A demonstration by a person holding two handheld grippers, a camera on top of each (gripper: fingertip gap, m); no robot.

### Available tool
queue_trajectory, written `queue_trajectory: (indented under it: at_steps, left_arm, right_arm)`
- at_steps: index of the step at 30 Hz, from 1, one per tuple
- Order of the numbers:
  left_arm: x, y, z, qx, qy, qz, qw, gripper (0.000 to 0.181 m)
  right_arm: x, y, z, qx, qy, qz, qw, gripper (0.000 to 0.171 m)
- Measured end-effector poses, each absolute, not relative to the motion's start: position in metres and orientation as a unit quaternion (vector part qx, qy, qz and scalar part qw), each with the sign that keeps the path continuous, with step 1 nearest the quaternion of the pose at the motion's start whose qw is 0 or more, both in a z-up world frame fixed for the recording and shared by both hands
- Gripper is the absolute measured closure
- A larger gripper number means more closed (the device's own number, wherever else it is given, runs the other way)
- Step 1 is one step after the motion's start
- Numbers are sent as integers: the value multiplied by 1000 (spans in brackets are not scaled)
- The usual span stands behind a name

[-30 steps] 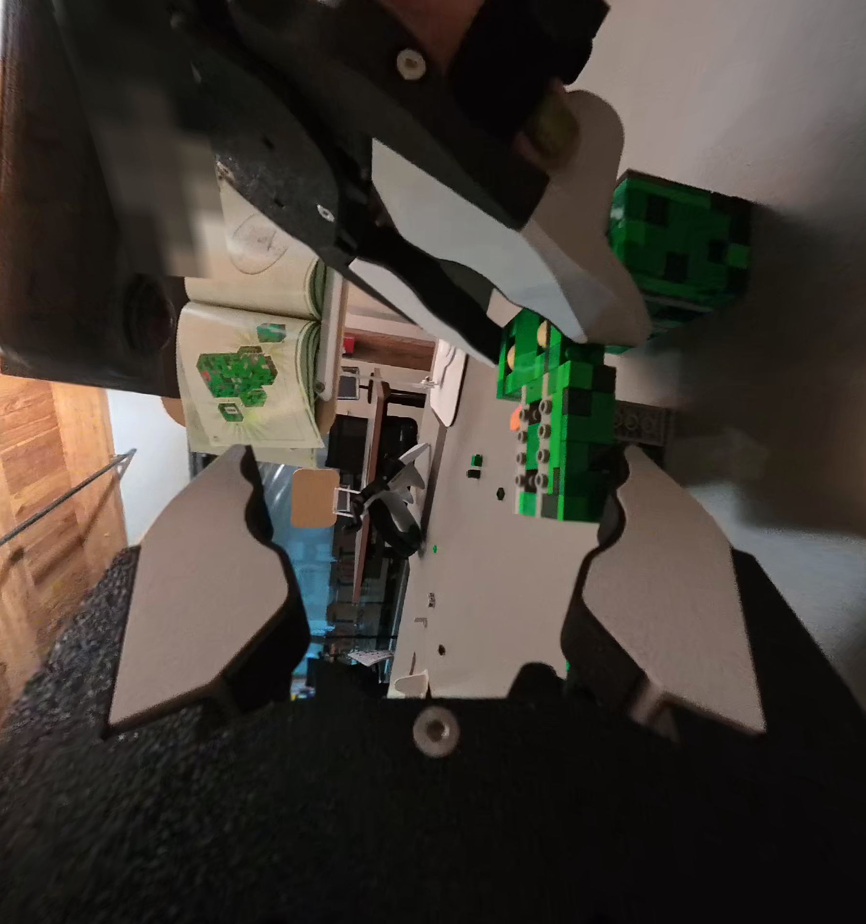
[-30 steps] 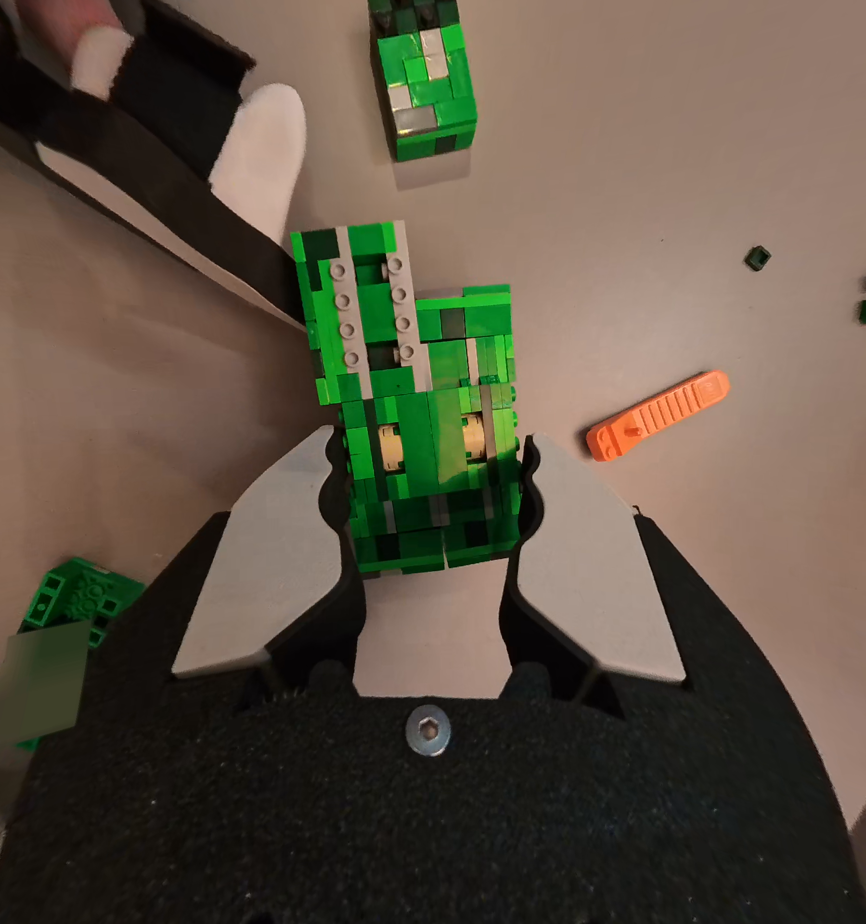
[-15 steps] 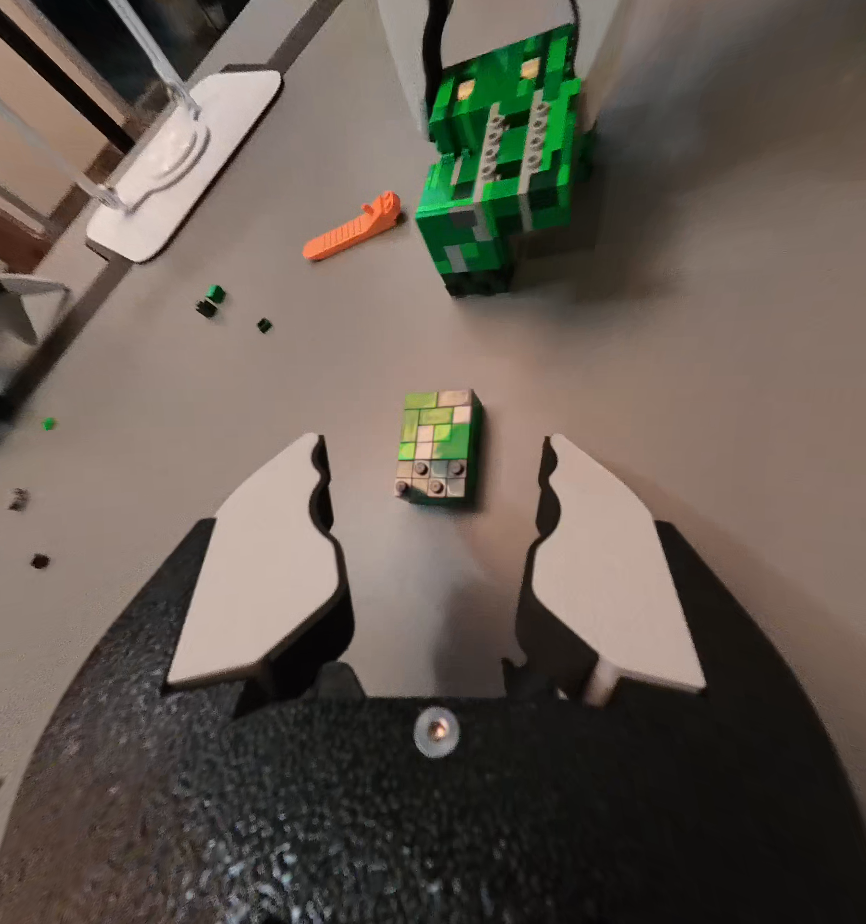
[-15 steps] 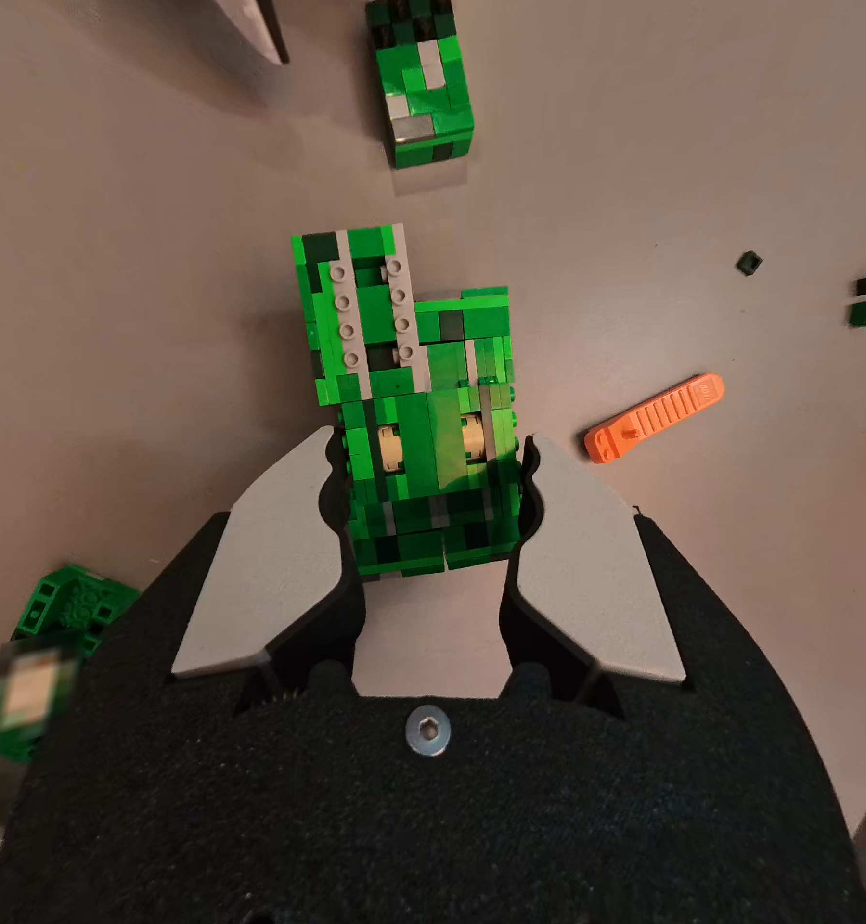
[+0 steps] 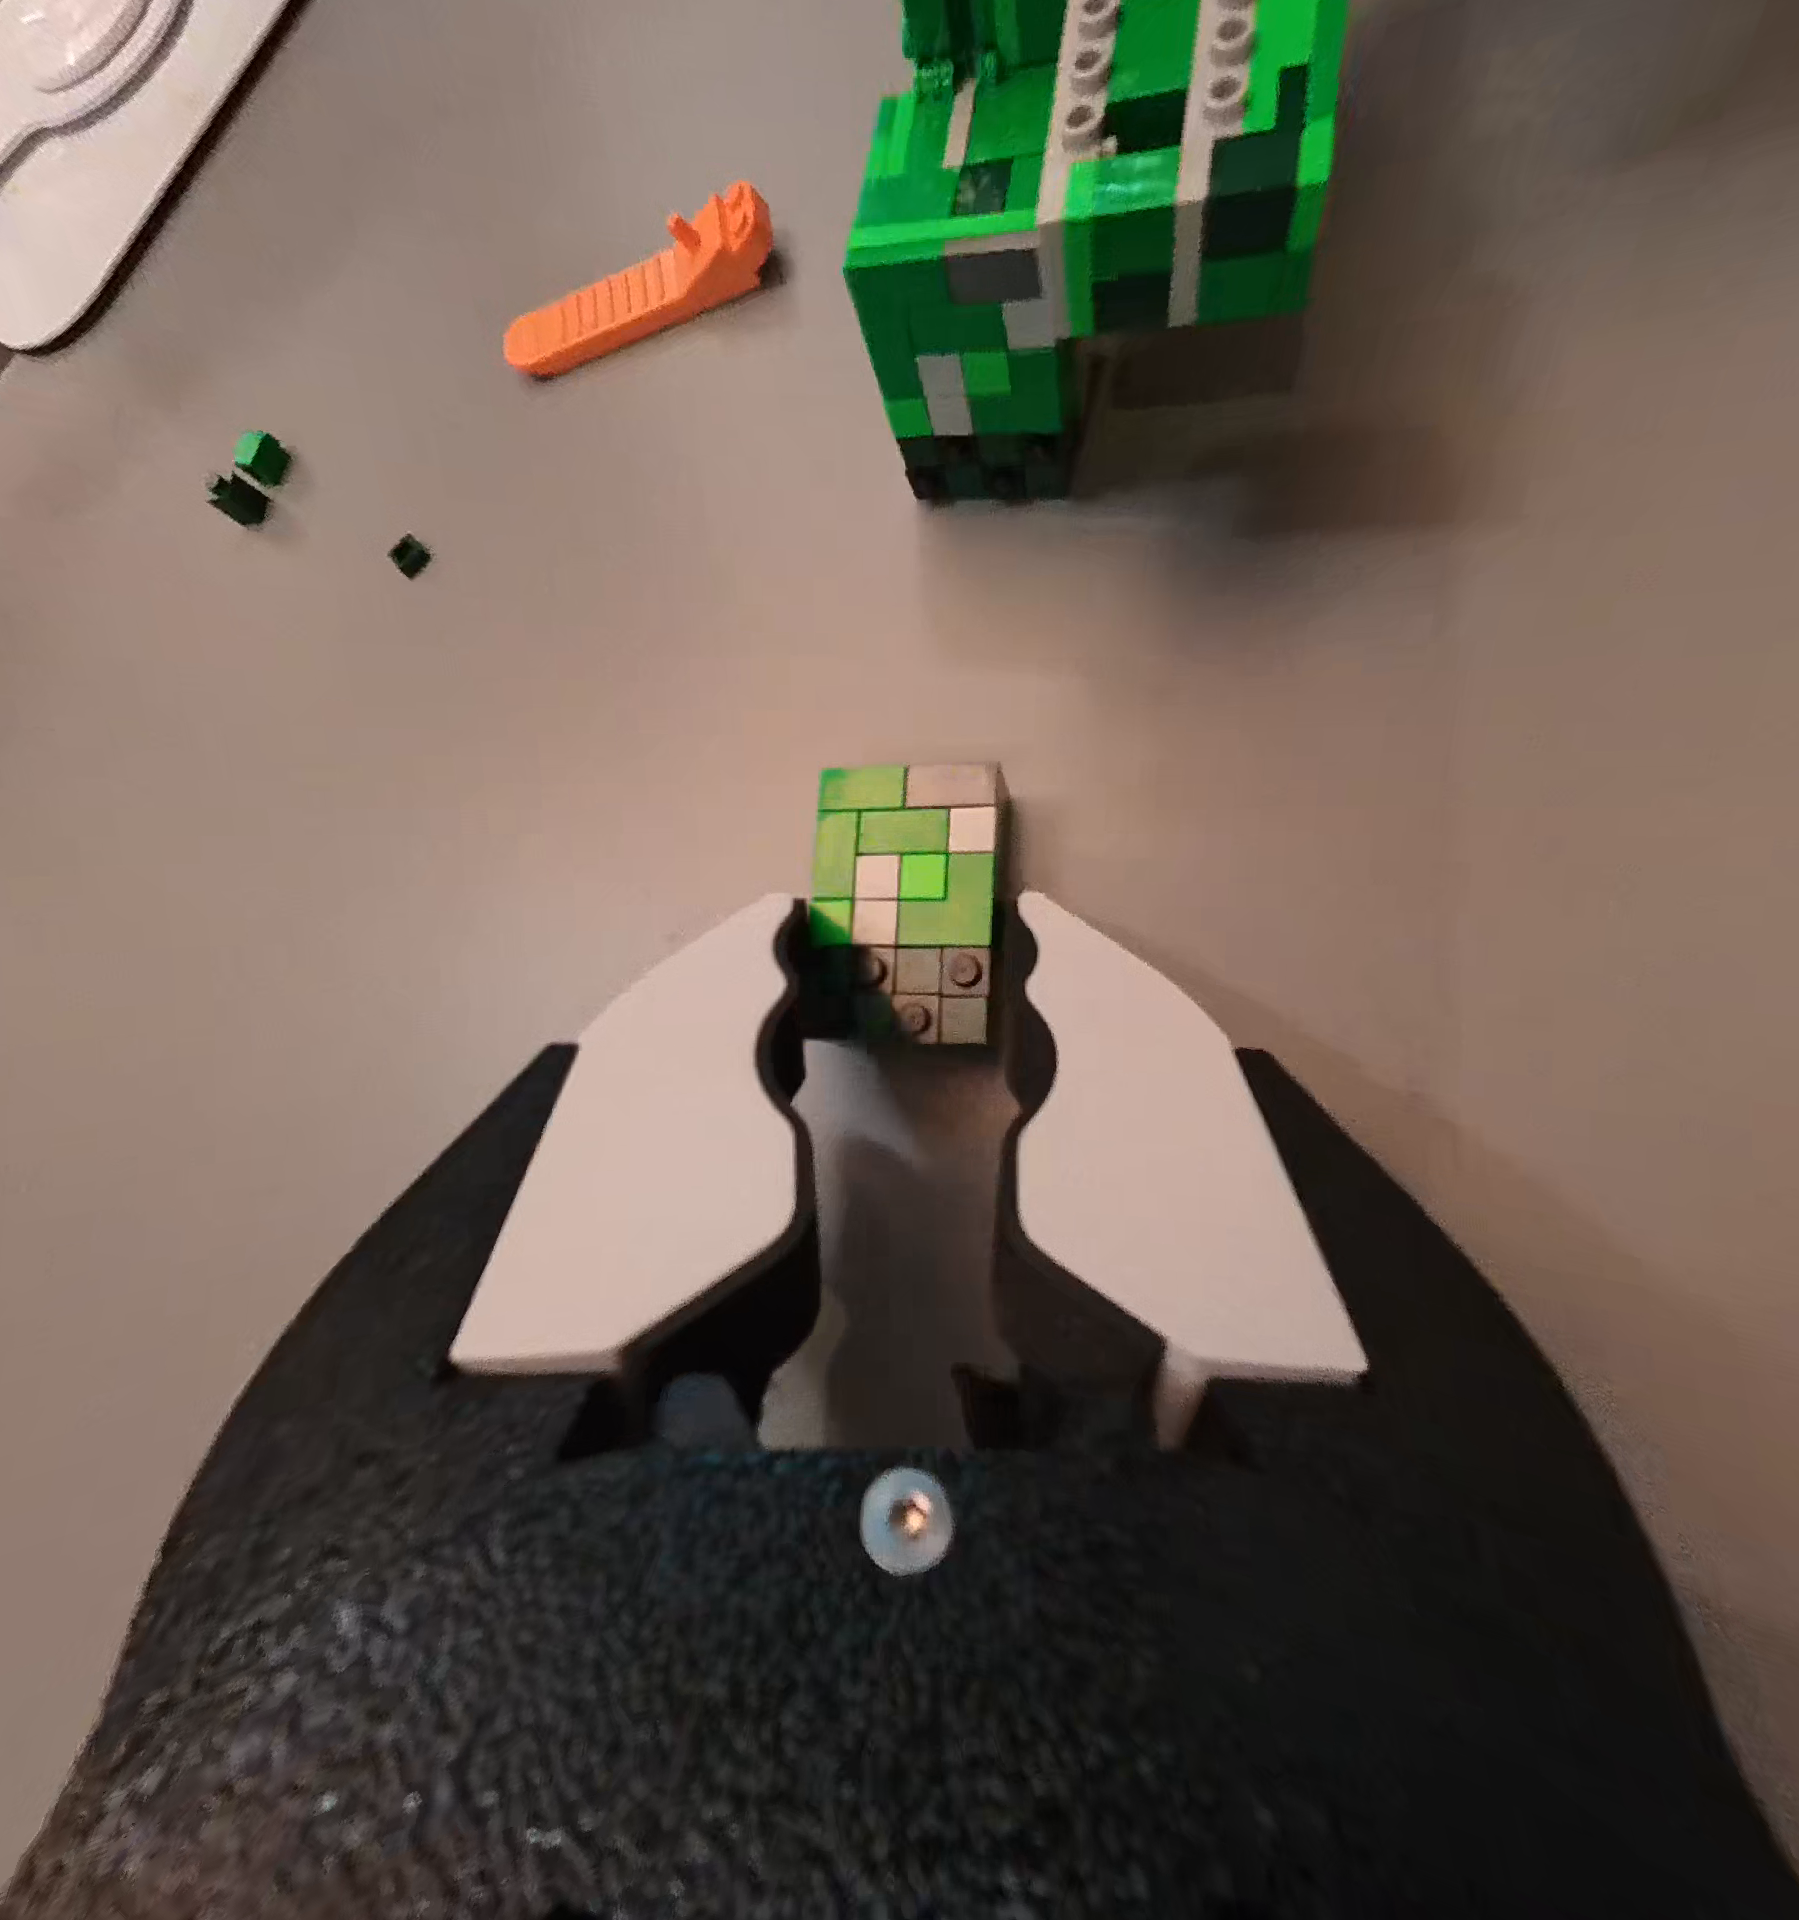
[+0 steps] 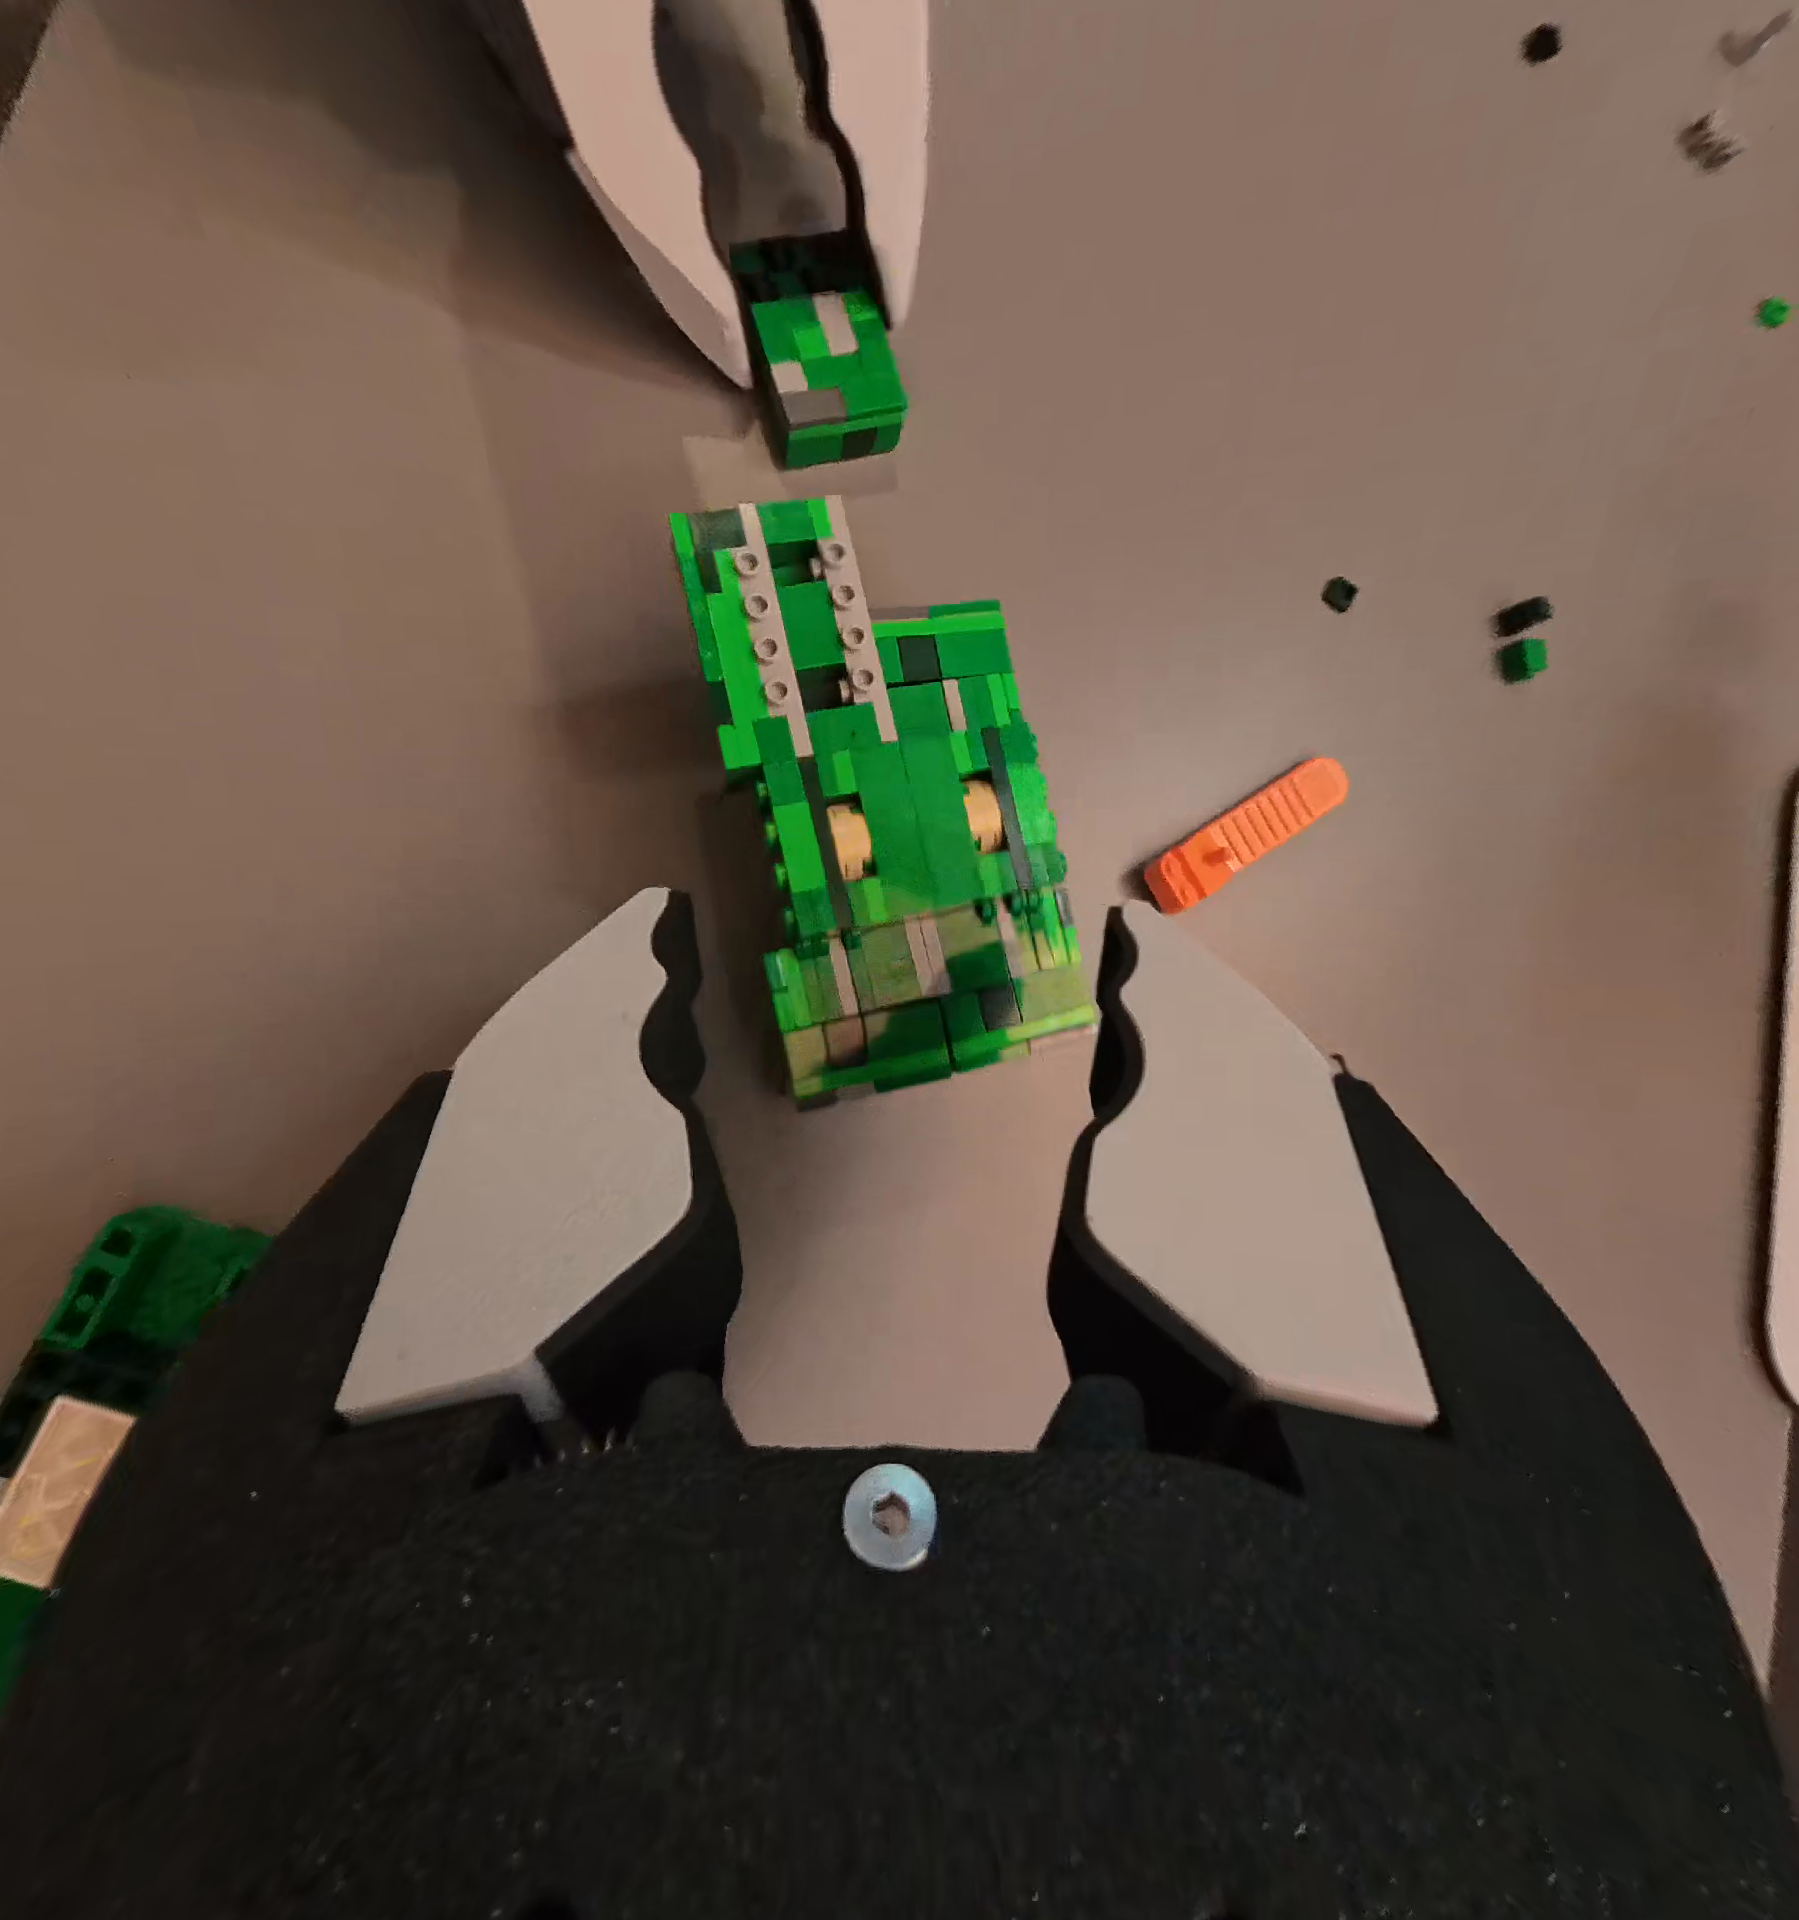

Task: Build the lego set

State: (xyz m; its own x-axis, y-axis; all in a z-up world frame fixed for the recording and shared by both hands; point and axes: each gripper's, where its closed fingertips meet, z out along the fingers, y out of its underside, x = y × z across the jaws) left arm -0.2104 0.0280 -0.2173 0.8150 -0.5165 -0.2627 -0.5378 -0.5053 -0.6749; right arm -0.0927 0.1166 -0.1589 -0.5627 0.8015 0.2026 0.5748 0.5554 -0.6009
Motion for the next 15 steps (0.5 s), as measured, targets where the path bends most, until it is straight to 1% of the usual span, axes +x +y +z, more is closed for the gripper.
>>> queue_trajectory:
  at_steps: [4, 6, 11, 13, 15]
  left_arm:
    - [-210, 29, -217, -869, 293, 11, 398, 147]
    - [-210, 33, -210, -861, 282, 8, 423, 148]
    - [-189, 41, -149, -820, 274, -19, 502, 147]
    - [-172, 46, -130, -815, 286, -44, 503, 147]
    - [-156, 51, -121, -819, 300, -71, 484, 147]
  right_arm:
    - [-74, 111, -145, -411, -831, 236, 292, 93]
    - [-64, 104, -137, -411, -820, 224, 328, 91]
    - [-50, 77, -125, -389, -794, 183, 430, 91]
    - [-52, 67, -125, -376, -783, 166, 466, 91]
    - [-57, 61, -128, -363, -777, 144, 494, 92]
